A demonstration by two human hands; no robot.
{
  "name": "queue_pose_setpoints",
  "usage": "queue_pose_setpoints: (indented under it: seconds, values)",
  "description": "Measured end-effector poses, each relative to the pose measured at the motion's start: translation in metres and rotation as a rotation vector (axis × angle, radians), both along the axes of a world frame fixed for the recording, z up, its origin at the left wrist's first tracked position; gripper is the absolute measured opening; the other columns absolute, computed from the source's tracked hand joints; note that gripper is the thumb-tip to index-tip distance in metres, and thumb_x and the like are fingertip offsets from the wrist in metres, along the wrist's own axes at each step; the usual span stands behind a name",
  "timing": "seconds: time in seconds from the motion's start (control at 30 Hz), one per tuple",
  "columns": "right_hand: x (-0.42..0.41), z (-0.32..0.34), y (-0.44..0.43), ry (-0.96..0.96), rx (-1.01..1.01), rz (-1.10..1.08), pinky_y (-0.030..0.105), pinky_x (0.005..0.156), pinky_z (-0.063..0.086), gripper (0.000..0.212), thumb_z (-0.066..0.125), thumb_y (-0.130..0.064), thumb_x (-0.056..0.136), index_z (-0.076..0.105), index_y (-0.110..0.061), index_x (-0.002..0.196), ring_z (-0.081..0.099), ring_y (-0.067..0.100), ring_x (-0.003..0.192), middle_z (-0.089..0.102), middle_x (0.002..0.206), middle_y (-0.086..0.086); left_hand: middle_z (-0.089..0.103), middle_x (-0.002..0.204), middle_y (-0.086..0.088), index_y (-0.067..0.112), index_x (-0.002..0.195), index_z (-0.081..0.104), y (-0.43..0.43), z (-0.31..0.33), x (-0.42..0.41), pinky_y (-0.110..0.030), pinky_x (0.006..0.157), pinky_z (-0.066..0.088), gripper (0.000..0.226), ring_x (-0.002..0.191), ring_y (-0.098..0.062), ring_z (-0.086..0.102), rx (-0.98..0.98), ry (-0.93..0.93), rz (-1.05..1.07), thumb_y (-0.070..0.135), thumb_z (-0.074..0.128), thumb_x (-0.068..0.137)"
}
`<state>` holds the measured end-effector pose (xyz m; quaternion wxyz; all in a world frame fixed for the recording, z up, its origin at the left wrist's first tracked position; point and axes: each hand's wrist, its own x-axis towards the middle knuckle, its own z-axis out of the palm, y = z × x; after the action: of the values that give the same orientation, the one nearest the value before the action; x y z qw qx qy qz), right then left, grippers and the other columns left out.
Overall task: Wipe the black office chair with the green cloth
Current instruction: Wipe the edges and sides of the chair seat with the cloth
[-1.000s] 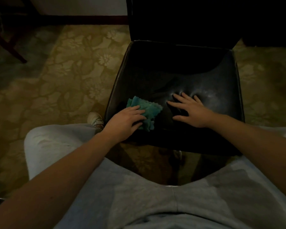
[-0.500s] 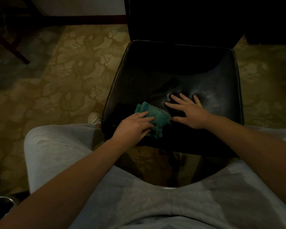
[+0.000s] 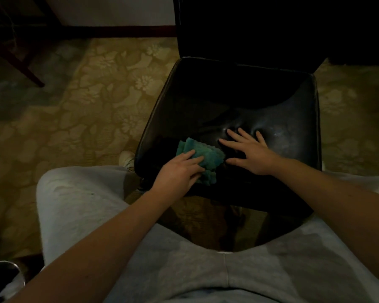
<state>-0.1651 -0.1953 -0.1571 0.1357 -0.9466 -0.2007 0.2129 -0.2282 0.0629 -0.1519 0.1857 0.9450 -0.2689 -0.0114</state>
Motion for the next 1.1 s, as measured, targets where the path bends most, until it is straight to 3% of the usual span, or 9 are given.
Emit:
queue_pose_setpoints:
  seconds: [0.17, 0.27, 0.4, 0.5, 0.77, 0.9, 1.1]
  values:
    - [0.007, -0.004, -0.016, 0.012, 0.083, 0.052, 0.049, 0.118, -0.009, 0.065, 0.053, -0.049, 0.093, 0.018, -0.048, 0.148, -0.011, 0.011, 0.148, -0.002, 0.162, -0.013, 0.061, 0.136, 0.004, 0.019, 0.11, 0.075, 0.038, 0.001, 0.013, -0.035, 0.114, 0.034, 0.021, 0.138, -0.017, 0.046, 0.004, 0.035, 0.053, 0.016, 0.071, 0.089]
    - [0.004, -0.006, -0.013, -0.03, 0.067, 0.048, 0.049, 0.118, -0.009, 0.064, 0.053, -0.049, 0.094, 0.019, -0.047, 0.148, -0.011, 0.014, 0.148, -0.002, 0.163, -0.011, 0.063, 0.135, 0.0, 0.017, 0.107, 0.076, 0.03, -0.004, 0.005, -0.042, 0.113, 0.039, 0.02, 0.137, -0.023, 0.047, 0.005, -0.003, 0.093, 0.015, 0.074, 0.087]
    - [0.003, -0.005, -0.008, -0.074, -0.048, 0.029, 0.058, 0.116, -0.01, 0.063, 0.049, -0.056, 0.093, 0.018, -0.053, 0.148, -0.016, 0.02, 0.148, -0.005, 0.161, -0.017, 0.065, 0.132, -0.004, 0.017, 0.104, 0.076, -0.005, -0.008, -0.006, -0.046, 0.112, 0.039, 0.02, 0.133, -0.03, 0.051, 0.024, -0.018, 0.086, 0.016, 0.077, 0.084]
    - [0.005, -0.001, -0.009, -0.056, -0.066, 0.026, 0.061, 0.115, -0.01, 0.063, 0.049, -0.058, 0.092, 0.018, -0.054, 0.147, -0.017, 0.021, 0.148, -0.007, 0.161, -0.017, 0.065, 0.132, -0.002, 0.019, 0.104, 0.076, -0.006, -0.007, -0.003, -0.044, 0.111, 0.042, 0.02, 0.133, -0.027, 0.052, -0.019, -0.007, 0.047, 0.016, 0.077, 0.084]
    - [0.01, 0.007, -0.042, -0.02, 0.046, 0.078, 0.037, 0.119, -0.001, 0.072, 0.06, -0.053, 0.087, 0.026, -0.041, 0.149, -0.007, 0.019, 0.149, 0.0, 0.163, -0.004, 0.052, 0.146, 0.003, 0.019, 0.113, 0.072, 0.016, 0.008, 0.026, -0.042, 0.117, 0.035, 0.021, 0.143, -0.017, 0.037, -0.025, 0.147, 0.098, 0.016, 0.066, 0.093]
    - [0.008, -0.003, -0.041, -0.066, -0.015, 0.076, 0.046, 0.12, -0.006, 0.07, 0.054, -0.058, 0.089, 0.02, -0.048, 0.149, -0.011, 0.017, 0.149, -0.004, 0.163, -0.009, 0.037, 0.157, 0.005, 0.018, 0.113, 0.069, -0.001, 0.013, 0.039, -0.039, 0.12, 0.026, 0.018, 0.15, -0.018, 0.023, -0.026, 0.239, 0.096, 0.017, 0.063, 0.096]
    - [0.009, -0.005, -0.042, -0.044, 0.001, 0.063, 0.047, 0.12, -0.007, 0.069, 0.054, -0.058, 0.089, 0.021, -0.047, 0.148, -0.012, 0.016, 0.148, -0.004, 0.162, -0.011, 0.035, 0.158, 0.005, 0.016, 0.111, 0.064, 0.005, 0.016, 0.028, -0.034, 0.119, 0.024, 0.015, 0.151, -0.018, 0.017, 0.061, 0.242, -0.07, 0.017, 0.062, 0.096]
